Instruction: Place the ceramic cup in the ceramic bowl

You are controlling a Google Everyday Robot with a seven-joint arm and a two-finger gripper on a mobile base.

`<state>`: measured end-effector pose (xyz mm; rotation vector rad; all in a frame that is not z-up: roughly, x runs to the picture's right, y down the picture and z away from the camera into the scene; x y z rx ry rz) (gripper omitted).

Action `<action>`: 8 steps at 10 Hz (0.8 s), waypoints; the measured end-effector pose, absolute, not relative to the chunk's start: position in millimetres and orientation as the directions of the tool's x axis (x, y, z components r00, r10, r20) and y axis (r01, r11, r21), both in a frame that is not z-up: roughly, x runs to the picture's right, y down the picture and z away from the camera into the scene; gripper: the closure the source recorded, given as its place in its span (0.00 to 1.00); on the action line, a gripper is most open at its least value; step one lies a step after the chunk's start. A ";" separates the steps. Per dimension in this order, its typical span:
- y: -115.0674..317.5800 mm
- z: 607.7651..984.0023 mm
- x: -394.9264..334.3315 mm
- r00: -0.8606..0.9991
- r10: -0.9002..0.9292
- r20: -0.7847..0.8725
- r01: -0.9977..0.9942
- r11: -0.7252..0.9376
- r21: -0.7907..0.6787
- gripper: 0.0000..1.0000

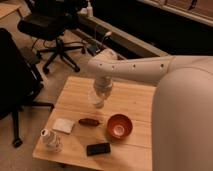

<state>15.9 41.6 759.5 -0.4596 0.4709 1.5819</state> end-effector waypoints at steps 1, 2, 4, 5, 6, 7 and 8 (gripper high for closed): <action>46.4 741.7 30.9 -0.087 0.822 -0.563 -0.996 -0.083 0.033 1.00; 54.8 731.2 39.7 -0.098 0.811 -0.577 -0.995 -0.099 0.030 1.00; 81.3 708.5 64.1 -0.131 0.786 -0.604 -0.989 -0.143 0.027 1.00; 91.8 702.7 72.3 -0.142 0.779 -0.611 -0.987 -0.158 0.028 1.00; 104.9 697.6 82.3 -0.156 0.771 -0.618 -0.984 -0.178 0.027 1.00; 114.4 695.1 90.7 -0.165 0.766 -0.622 -0.982 -0.188 0.030 1.00; 123.0 693.5 98.1 -0.172 0.761 -0.626 -0.981 -0.193 0.036 0.99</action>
